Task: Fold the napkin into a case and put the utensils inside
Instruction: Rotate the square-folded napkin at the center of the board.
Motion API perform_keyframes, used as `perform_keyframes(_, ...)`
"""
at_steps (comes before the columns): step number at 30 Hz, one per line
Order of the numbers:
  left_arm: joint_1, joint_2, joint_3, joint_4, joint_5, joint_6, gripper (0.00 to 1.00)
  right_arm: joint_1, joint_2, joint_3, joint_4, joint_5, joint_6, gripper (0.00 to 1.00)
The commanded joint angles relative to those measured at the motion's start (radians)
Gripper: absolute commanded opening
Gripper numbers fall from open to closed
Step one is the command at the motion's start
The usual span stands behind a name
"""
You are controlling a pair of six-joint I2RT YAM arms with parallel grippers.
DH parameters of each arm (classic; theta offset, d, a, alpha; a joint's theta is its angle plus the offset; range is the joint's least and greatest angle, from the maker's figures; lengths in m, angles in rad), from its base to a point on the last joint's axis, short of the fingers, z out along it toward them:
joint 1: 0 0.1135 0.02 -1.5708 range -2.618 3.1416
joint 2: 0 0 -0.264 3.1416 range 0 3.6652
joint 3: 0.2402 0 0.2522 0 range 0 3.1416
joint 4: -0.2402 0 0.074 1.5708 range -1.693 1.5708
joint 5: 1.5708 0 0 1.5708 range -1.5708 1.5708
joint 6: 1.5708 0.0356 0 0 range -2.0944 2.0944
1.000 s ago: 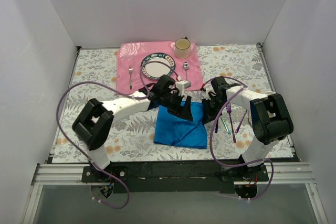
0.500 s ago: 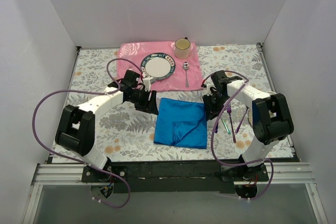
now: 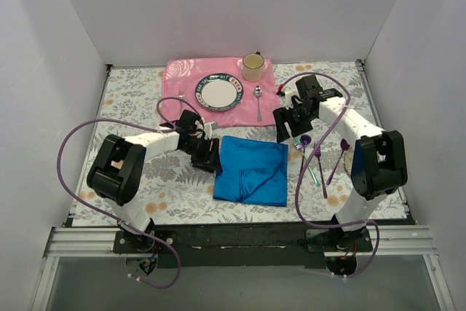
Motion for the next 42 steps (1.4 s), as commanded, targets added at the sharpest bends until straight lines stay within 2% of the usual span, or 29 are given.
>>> perform_keyframes(1, -0.023, 0.026, 0.025, 0.037, 0.014, -0.017, 0.43, -0.004, 0.06, 0.089, 0.081, -0.028, -0.054, 0.78)
perform_keyframes(5, -0.029, 0.046, 0.039, 0.02, 0.031, 0.006, 0.35, 0.0, 0.116, 0.101, 0.109, -0.068, -0.081, 0.79)
perform_keyframes(7, -0.029, 0.048, 0.039, 0.016, 0.024, 0.011, 0.35, -0.002, 0.14, 0.097, 0.123, -0.099, -0.101, 0.79)
perform_keyframes(9, -0.029, 0.043, 0.035, 0.014, 0.021, 0.009, 0.41, 0.0, 0.163, 0.089, 0.14, -0.124, -0.117, 0.8)
perform_keyframes(11, -0.029, 0.023, 0.031, 0.013, 0.004, 0.014, 0.51, 0.0, 0.179, 0.088, 0.144, -0.15, -0.127, 0.79)
perform_keyframes(13, -0.029, -0.006, 0.029, 0.013, -0.022, 0.046, 0.57, -0.002, 0.197, 0.089, 0.143, -0.165, -0.13, 0.77)
perform_keyframes(15, -0.029, -0.091, 0.01, 0.026, -0.07, 0.093, 0.61, -0.002, 0.208, 0.088, 0.14, -0.177, -0.133, 0.75)
perform_keyframes(17, -0.041, -0.217, -0.017, 0.06, -0.099, 0.233, 0.62, -0.002, 0.212, 0.081, 0.135, -0.193, -0.137, 0.71)
perform_keyframes(18, -0.058, -0.255, -0.039, 0.065, -0.125, 0.295, 0.64, 0.0, 0.214, 0.072, 0.126, -0.203, -0.143, 0.7)
perform_keyframes(19, -0.116, -0.301, -0.056, 0.065, -0.154, 0.442, 0.66, -0.002, 0.214, 0.066, 0.123, -0.213, -0.143, 0.69)
perform_keyframes(20, -0.152, -0.373, -0.075, 0.066, -0.209, 0.503, 0.68, 0.0, 0.214, 0.059, 0.12, -0.219, -0.144, 0.68)
perform_keyframes(23, -0.288, -0.454, -0.144, 0.054, -0.261, 0.667, 0.76, -0.002, 0.205, 0.028, 0.112, -0.24, -0.146, 0.66)
perform_keyframes(27, -0.446, -0.481, -0.19, 0.034, -0.382, 0.69, 0.76, 0.0, 0.183, -0.02, 0.115, -0.266, -0.138, 0.64)
perform_keyframes(33, -0.616, -0.461, -0.245, 0.086, -0.556, 0.756, 0.73, -0.002, 0.153, -0.095, 0.103, -0.292, -0.135, 0.63)
perform_keyframes(36, -0.66, -0.415, -0.258, 0.135, -0.651, 0.791, 0.73, -0.002, 0.14, -0.129, 0.097, -0.3, -0.137, 0.62)
perform_keyframes(42, -0.664, -0.342, -0.273, 0.152, -0.697, 0.859, 0.75, 0.0, 0.104, -0.185, 0.083, -0.338, -0.123, 0.62)
